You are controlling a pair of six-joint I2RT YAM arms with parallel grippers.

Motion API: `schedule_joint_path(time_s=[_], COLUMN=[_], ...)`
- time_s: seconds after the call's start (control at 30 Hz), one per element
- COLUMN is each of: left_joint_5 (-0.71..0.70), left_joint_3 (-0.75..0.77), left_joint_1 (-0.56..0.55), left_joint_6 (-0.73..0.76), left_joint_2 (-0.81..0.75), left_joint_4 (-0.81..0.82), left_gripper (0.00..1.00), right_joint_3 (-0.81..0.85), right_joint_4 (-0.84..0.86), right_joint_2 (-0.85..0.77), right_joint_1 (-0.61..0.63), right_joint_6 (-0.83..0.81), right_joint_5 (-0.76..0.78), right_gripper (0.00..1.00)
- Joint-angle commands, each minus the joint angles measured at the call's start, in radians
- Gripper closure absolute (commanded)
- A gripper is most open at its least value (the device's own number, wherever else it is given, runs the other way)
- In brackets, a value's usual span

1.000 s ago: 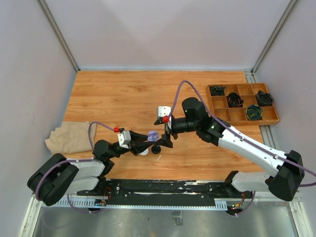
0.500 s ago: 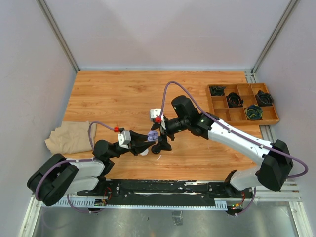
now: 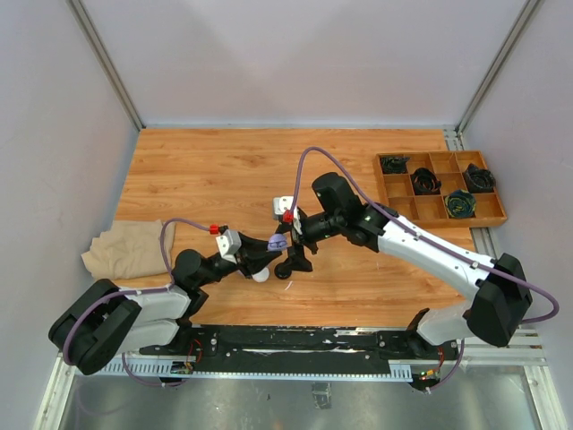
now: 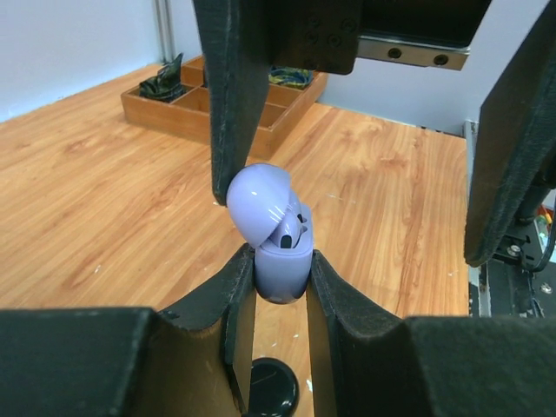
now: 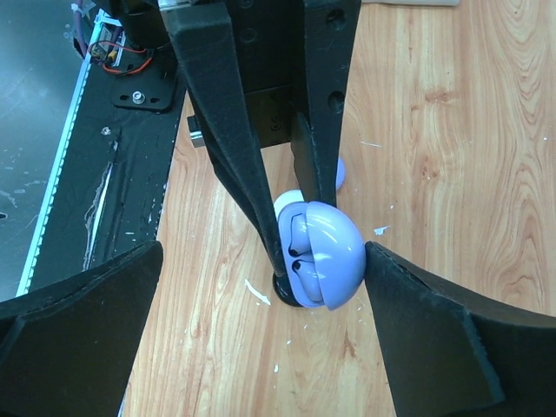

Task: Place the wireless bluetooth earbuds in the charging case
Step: Close the charging case, then place the charging case at the center of the board.

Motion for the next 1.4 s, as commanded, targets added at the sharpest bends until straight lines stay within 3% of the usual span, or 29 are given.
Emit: schedule_joint_path(time_s=[0.0,0.23,0.43,0.63,0.8,0.83,0.9,1.1,1.37], left_joint_5=[-0.060,-0.082,-0.132,-0.251,-0.305,-0.314,-0.343,-0.378,-0.382], left_joint_3=[0.032,0.044,0.066,0.112,0.211,0.231,0.263,0.336,0.412], left_joint_1=[0.002,0.002,0.003,0.003,0.002,0.003,0.003,0.003,0.003], left_joint_6=[0.003,-0.004,-0.029,-0.155,-0.286,-0.305,-0.357,-0.473,-0.531], left_joint_2=[-0.006,0.009,0.040,0.119,0.145,0.144,0.136,0.146,0.232], left_joint_4=[-0.025,-0.047,-0.086,-0.120,-0.374,-0.443,-0.570,-0.863,-1.033], left_gripper=[1.00,1.00,1.00,1.00,1.00,1.00,1.00,0.99,0.93], right_joint_3=[0.023,0.000,-0.038,-0.075,-0.117,-0.122,-0.133,-0.205,-0.363], right_joint_4=[-0.035,-0.037,-0.041,-0.145,-0.215,-0.215,-0.219,-0.161,-0.034], right_joint_2=[-0.036,-0.081,-0.138,-0.183,-0.202,-0.204,-0.205,-0.228,-0.395], right_joint_1=[-0.003,-0.014,-0.020,-0.023,-0.024,-0.025,-0.024,-0.025,-0.025], right_joint_6=[-0.022,-0.006,0.107,0.280,0.392,0.508,0.579,0.590,0.597], right_joint_5=[0.003,0.092,0.360,0.628,0.768,0.788,0.796,0.822,0.950], right_gripper=[0.02,0.01,0.01,0.02,0.02,0.01,0.01,0.01,0.01])
